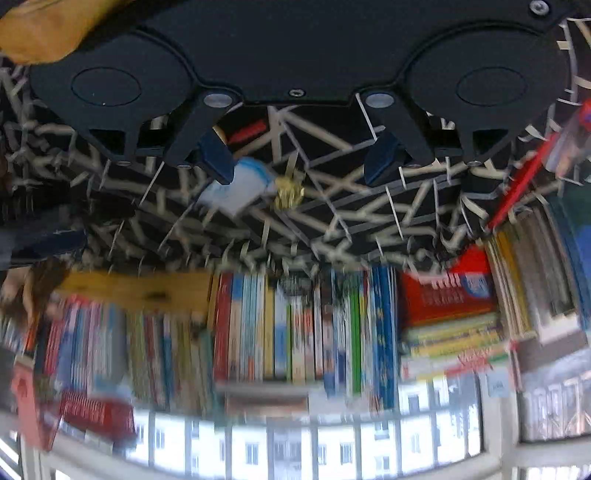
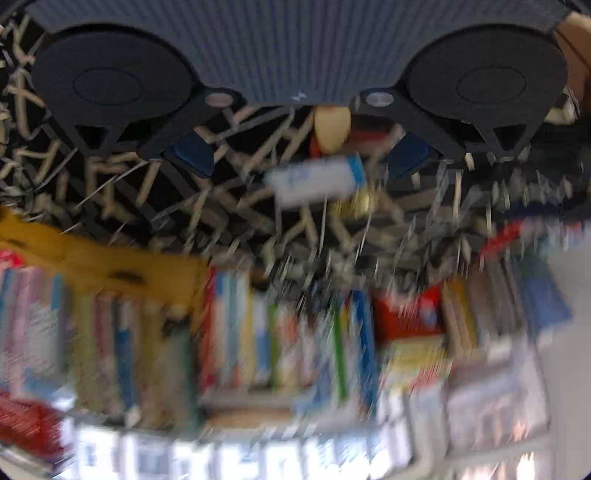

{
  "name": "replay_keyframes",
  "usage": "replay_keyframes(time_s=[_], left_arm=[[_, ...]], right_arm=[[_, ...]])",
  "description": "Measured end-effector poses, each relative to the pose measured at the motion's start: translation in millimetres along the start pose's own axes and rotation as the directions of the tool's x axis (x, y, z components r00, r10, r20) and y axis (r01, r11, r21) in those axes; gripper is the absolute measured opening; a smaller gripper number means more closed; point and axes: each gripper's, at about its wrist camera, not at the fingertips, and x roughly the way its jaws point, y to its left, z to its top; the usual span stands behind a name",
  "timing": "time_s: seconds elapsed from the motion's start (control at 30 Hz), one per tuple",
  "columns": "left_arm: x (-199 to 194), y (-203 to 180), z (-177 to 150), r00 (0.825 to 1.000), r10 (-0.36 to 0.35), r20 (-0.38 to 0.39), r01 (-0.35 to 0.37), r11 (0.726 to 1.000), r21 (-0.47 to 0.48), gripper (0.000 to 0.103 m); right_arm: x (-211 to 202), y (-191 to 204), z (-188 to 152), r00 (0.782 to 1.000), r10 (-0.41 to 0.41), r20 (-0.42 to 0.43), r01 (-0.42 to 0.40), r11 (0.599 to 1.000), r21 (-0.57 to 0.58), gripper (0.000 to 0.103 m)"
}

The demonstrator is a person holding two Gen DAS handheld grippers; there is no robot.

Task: Collect trash
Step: 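Move both open grippers back toward the snack pile on the bed, then grasp the red stick with the left gripper while the right grasps the bread crust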

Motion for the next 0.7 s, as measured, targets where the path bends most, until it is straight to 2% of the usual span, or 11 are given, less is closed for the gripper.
replay_keyframes(time_s=[0.07,0.2,0.23,0.27,0.33,0.47,0.6,0.7], left_arm=[[24,-2,-9,0.999,-0.027,-0.03,0.028,0.999,0.036,0.073],[65,-6,-21,0.989,-0.1,-0.112,0.11,0.99,0.09,0.067],[76,-8,-22,0.982,-0.12,-0.147,0.135,0.986,0.1,0.061],[87,-9,-25,0.971,-0.144,-0.19,0.168,0.979,0.113,0.047],[98,-13,-28,0.957,-0.171,-0.236,0.206,0.969,0.133,0.037],[112,-15,-32,0.939,-0.219,-0.267,0.267,0.95,0.161,0.034],[121,-18,-32,0.932,-0.228,-0.284,0.289,0.937,0.198,0.032],[126,-17,-29,0.929,-0.236,-0.285,0.293,0.94,0.176,0.032]], right_arm=[[28,4,-17,0.998,0.02,-0.053,-0.023,0.999,-0.048,0.103],[60,9,-42,0.994,0.06,-0.091,-0.068,0.993,-0.092,0.103],[65,10,-45,0.993,0.07,-0.093,-0.08,0.991,-0.108,0.103],[68,11,-47,0.992,0.084,-0.094,-0.094,0.989,-0.114,0.103],[73,12,-51,0.99,0.109,-0.093,-0.119,0.987,-0.106,0.101],[80,14,-52,0.994,0.088,-0.067,-0.095,0.988,-0.119,0.092],[90,14,-51,0.989,0.123,-0.078,-0.133,0.981,-0.143,0.078],[98,18,-52,0.981,0.139,-0.137,-0.161,0.974,-0.163,0.075]])
